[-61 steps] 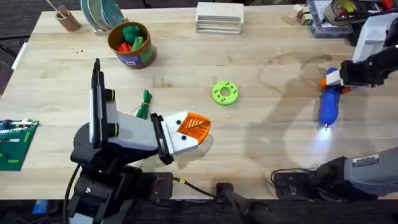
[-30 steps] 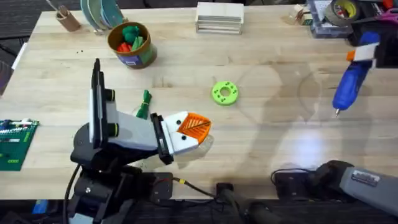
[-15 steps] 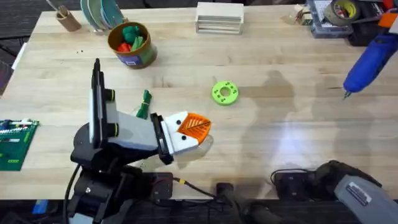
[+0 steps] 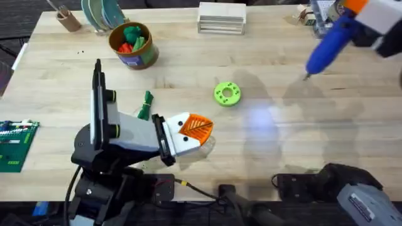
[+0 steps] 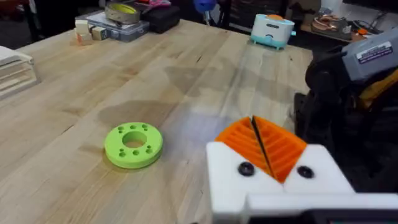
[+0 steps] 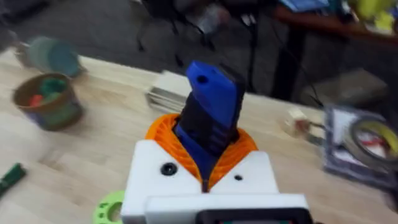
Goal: Pick up the gripper from the table and insert it into the empty holder that is missing its gripper. Then pick up a screw, insert it into the mounting hole, and use the screwdriver to tighten it. Finally, clean up the table by picking up the vegetable and placing it into the bucket.
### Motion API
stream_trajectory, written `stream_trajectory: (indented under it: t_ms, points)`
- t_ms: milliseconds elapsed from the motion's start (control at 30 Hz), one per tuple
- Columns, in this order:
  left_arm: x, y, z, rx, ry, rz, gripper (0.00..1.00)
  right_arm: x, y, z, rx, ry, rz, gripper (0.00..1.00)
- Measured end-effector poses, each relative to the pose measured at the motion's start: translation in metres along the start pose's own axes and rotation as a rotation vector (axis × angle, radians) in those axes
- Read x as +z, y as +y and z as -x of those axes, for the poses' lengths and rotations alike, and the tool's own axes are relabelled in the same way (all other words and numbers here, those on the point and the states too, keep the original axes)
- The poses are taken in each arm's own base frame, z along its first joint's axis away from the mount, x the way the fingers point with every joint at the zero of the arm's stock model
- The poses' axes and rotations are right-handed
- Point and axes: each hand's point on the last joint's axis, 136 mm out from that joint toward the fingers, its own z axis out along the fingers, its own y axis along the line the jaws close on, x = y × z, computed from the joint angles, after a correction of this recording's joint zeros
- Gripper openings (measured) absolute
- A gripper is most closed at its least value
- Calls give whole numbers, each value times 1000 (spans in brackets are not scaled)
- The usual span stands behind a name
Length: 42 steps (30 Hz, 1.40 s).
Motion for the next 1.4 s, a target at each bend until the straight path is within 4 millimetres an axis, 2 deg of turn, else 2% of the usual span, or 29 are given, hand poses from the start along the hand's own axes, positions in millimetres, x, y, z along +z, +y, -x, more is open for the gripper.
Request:
stream_trajectory:
  t_ms: [167, 467, 767, 967, 1167, 1400]
  points:
    - [0, 0, 0, 0, 0, 0, 4, 7, 49, 13, -22, -121, 164, 30]
    - [0, 0, 0, 0, 0, 0, 4, 7, 138, 48, -83, -279, 471, 30]
    - [0, 0, 0, 0, 0, 0, 4, 8, 213, 68, -115, -418, 713, 30]
    - [0, 0, 0, 0, 0, 0, 4, 3, 260, 69, -116, -482, 862, 30]
    - [0, 0, 0, 0, 0, 0, 4, -5, 298, 62, -102, -498, 978, 30]
    - [0, 0, 0, 0, 0, 0, 4, -13, 312, 57, -97, -483, 1029, 30]
